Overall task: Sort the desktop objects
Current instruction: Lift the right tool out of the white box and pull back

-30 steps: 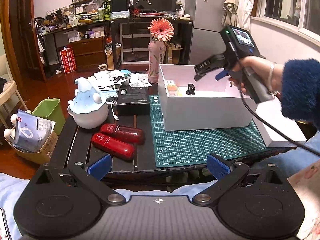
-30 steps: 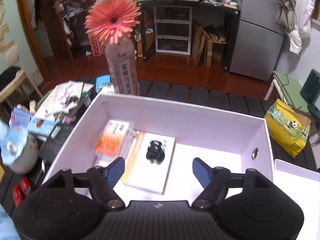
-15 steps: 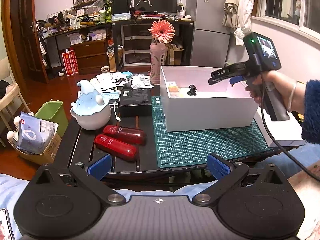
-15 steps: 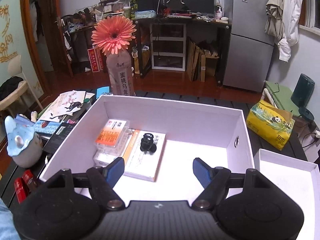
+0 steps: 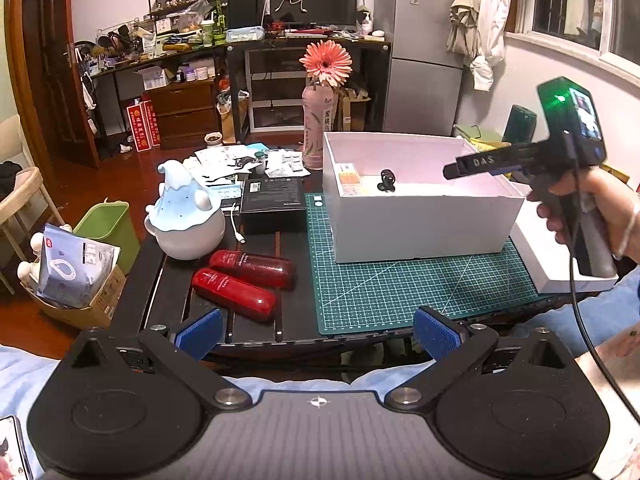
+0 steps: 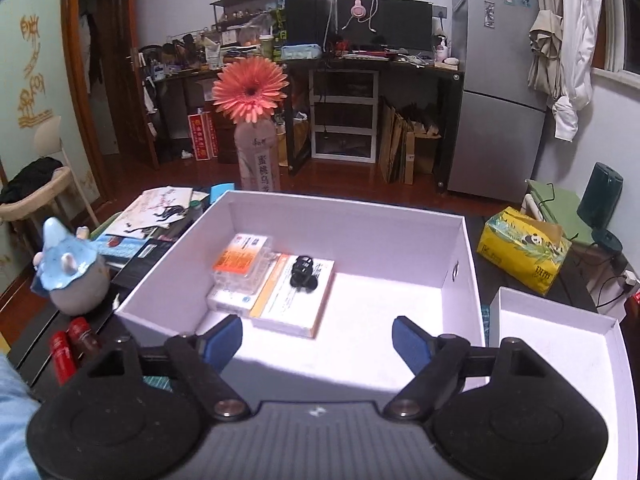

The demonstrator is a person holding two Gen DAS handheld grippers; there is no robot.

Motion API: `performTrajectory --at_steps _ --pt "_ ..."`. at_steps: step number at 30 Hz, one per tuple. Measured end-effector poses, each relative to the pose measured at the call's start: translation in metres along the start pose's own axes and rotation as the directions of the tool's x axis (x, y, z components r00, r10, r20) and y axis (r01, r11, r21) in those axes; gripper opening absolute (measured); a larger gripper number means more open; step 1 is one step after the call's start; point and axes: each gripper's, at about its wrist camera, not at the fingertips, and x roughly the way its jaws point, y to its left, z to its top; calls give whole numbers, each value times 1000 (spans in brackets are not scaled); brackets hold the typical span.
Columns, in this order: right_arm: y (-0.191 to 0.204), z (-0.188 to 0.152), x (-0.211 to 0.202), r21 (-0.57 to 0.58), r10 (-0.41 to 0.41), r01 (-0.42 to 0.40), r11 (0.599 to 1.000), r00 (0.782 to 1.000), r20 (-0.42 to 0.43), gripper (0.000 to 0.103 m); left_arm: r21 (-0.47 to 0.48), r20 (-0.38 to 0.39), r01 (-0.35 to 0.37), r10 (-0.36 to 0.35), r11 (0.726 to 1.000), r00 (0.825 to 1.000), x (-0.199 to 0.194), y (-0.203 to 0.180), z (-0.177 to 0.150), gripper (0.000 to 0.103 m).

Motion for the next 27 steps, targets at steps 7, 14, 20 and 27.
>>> performTrajectory --at_steps 7,14,20,27 --pt "4 -12 -19 -33 3 -2 999 1000 17 81 3 2 -11 11 1000 1000 -1 -1 0 103" --pt "9 -27 -40 -40 40 -38 998 998 45 84 -1 -9 -10 10 1000 1000 0 0 1 103" --pt "15 -42 -48 -65 48 -44 997 997 54 87 11 -7 -29 29 1000 1000 0 -2 1 103" --pt "15 -58 -50 -48 49 -46 998 997 57 87 23 -14 -41 41 999 999 2 -5 2 103"
